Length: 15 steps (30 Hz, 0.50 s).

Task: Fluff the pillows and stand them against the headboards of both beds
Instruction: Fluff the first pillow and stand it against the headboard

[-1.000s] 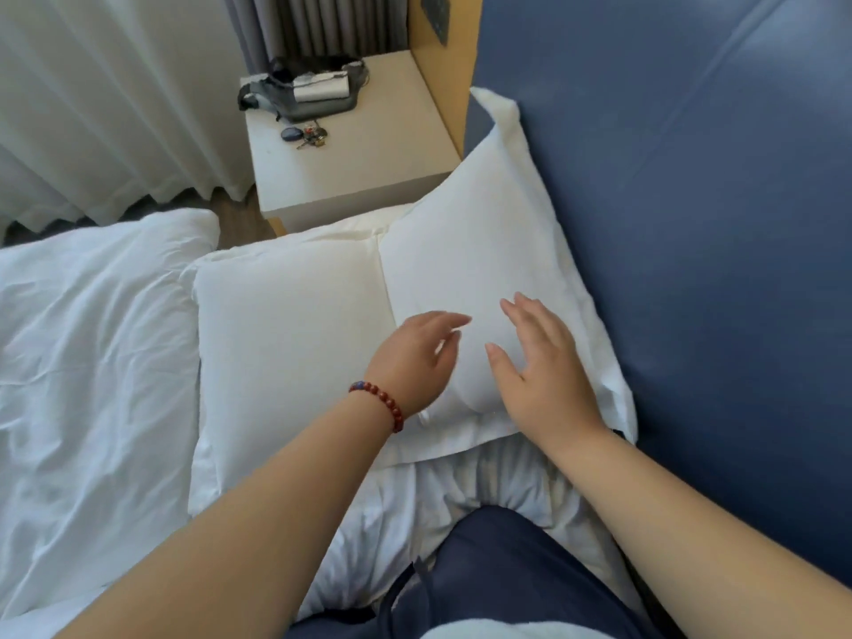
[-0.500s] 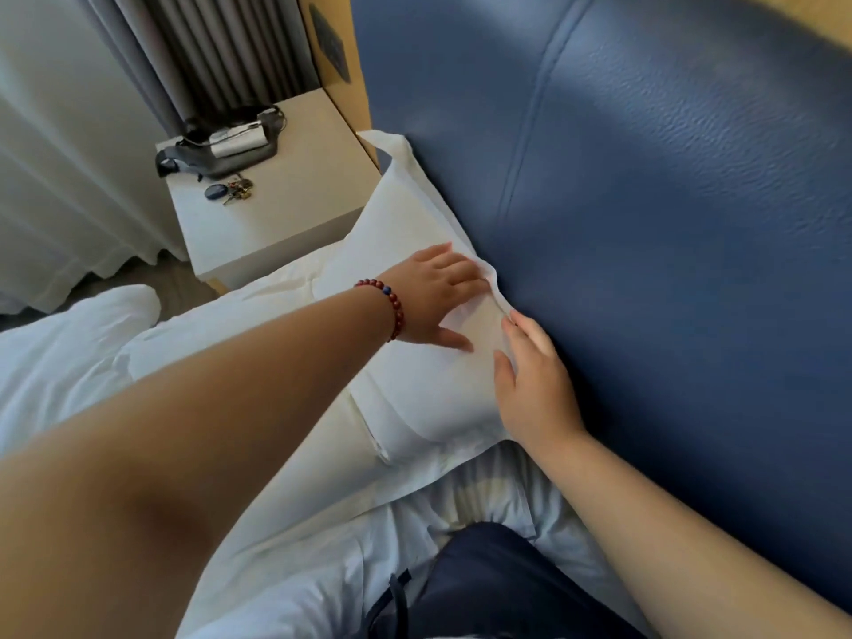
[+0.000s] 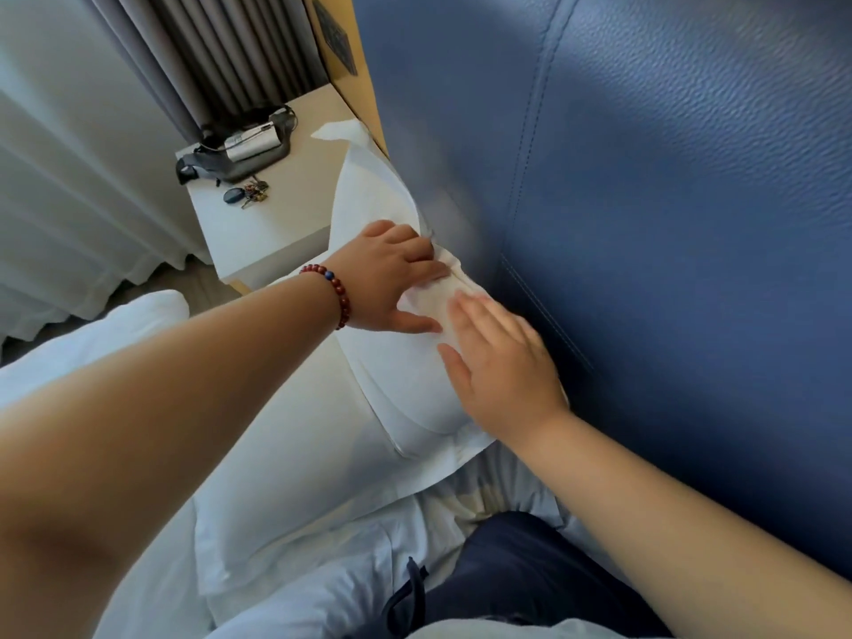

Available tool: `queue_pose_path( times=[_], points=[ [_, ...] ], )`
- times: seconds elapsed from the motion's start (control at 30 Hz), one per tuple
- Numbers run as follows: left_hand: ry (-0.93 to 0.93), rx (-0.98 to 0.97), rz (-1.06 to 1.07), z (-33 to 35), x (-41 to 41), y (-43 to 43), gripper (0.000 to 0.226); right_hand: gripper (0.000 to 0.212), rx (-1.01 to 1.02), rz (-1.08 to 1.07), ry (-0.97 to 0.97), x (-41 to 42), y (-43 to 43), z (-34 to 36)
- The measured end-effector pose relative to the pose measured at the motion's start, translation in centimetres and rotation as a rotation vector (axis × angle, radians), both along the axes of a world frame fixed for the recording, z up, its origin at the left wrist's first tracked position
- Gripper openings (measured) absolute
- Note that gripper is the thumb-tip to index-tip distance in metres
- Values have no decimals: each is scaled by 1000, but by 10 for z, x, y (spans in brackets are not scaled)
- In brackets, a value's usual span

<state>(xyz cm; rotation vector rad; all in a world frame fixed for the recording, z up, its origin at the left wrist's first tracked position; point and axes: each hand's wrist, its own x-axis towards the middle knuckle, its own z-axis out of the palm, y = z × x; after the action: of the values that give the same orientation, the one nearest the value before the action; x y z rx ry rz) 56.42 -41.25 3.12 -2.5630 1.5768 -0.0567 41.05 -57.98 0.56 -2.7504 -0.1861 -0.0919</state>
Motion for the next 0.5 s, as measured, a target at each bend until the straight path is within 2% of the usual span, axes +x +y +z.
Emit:
queue_pose_path(
  times=[0.07, 0.13, 0.2, 0.27, 0.33, 0.37, 0.43, 0.5],
  points=[
    [4, 15, 28, 2, -3, 6, 81, 56, -25, -125, 112, -2, -14, 0],
    [-1, 11, 46, 3, -7, 8, 79, 50, 81, -256, 111, -10, -26, 4],
    [-6, -19, 62, 3, -11, 9, 73, 43, 157, -273, -32, -17, -26, 13],
    [2, -41, 92, 3, -14, 9, 64, 45, 136, -171, -235, -18, -16, 24],
    [11, -51, 140, 3, -19, 7, 61, 44, 82, -30, -339, -15, 1, 31],
    [14, -51, 165, 3, -21, 7, 61, 44, 47, 42, -302, -13, 9, 31],
    [14, -44, 205, 2, -23, 10, 62, 51, -30, 125, -89, -13, 19, 25],
    [14, -36, 234, 1, -23, 14, 64, 61, -127, 51, 122, -12, 7, 15]
  ],
)
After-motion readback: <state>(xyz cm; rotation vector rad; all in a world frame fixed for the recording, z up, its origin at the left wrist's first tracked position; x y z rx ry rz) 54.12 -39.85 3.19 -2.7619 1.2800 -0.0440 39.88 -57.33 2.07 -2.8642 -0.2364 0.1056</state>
